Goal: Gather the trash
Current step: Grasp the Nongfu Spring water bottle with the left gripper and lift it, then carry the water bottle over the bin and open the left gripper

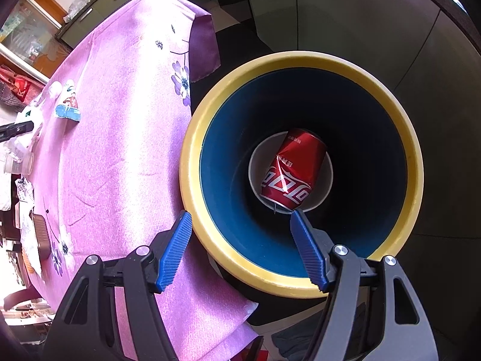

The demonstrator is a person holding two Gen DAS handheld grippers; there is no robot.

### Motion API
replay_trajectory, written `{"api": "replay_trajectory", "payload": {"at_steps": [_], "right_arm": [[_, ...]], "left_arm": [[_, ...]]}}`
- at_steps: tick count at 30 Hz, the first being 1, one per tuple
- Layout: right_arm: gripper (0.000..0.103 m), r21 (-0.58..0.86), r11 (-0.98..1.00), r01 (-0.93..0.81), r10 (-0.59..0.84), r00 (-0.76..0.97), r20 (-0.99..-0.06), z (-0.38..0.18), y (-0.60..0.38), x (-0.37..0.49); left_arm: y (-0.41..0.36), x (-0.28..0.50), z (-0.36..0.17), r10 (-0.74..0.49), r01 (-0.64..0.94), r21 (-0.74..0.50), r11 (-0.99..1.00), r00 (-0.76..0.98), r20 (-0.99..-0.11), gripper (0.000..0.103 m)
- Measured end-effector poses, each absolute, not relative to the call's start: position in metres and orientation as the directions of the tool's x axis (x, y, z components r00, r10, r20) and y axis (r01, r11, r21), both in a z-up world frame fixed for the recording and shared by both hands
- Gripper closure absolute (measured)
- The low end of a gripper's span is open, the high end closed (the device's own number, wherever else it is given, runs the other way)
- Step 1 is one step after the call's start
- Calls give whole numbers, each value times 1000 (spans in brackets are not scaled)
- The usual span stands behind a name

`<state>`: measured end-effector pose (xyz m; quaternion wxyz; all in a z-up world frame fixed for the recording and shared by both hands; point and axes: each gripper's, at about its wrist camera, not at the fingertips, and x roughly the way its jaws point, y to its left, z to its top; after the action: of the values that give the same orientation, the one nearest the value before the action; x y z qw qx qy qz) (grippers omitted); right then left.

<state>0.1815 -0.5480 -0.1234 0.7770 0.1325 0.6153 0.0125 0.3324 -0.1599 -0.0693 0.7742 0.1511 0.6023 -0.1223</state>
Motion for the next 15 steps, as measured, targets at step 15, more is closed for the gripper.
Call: {"api": "replay_trajectory", "payload": {"at_steps": [15], "right_arm": [[35,219,968,121,184,253,-950,-112,-544,176]], "left_arm": [[-167,284,-35,-92,467,59,882,293,-952,41]]}}
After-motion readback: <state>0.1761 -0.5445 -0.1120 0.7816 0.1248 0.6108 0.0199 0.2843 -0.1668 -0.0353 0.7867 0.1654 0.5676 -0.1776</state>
